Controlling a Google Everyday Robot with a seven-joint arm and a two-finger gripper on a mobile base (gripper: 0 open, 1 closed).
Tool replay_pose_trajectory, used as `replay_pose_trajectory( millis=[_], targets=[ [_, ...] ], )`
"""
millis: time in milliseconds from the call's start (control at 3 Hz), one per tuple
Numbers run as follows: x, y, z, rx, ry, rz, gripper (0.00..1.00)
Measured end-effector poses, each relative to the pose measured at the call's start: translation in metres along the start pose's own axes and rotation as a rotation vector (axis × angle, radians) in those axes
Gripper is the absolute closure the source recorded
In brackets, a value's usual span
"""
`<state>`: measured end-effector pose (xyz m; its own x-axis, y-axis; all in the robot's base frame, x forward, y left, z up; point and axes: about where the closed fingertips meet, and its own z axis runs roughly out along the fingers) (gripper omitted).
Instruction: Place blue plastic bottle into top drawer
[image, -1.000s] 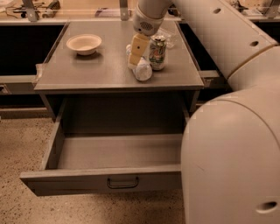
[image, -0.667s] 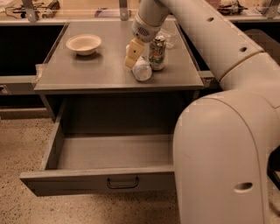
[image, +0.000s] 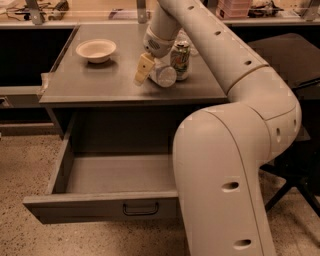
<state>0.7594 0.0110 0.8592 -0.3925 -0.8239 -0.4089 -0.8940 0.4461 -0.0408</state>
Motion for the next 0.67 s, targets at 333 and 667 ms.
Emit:
replay_pose_trajectory(
  millis=[333,667],
  targets=[
    [-0.0005,0.0033,0.0060,-0.019,0.021,0.023,0.54],
    [-0.0037,0.0088,0.0076,-0.038,0.017,0.002,0.77]
  ],
)
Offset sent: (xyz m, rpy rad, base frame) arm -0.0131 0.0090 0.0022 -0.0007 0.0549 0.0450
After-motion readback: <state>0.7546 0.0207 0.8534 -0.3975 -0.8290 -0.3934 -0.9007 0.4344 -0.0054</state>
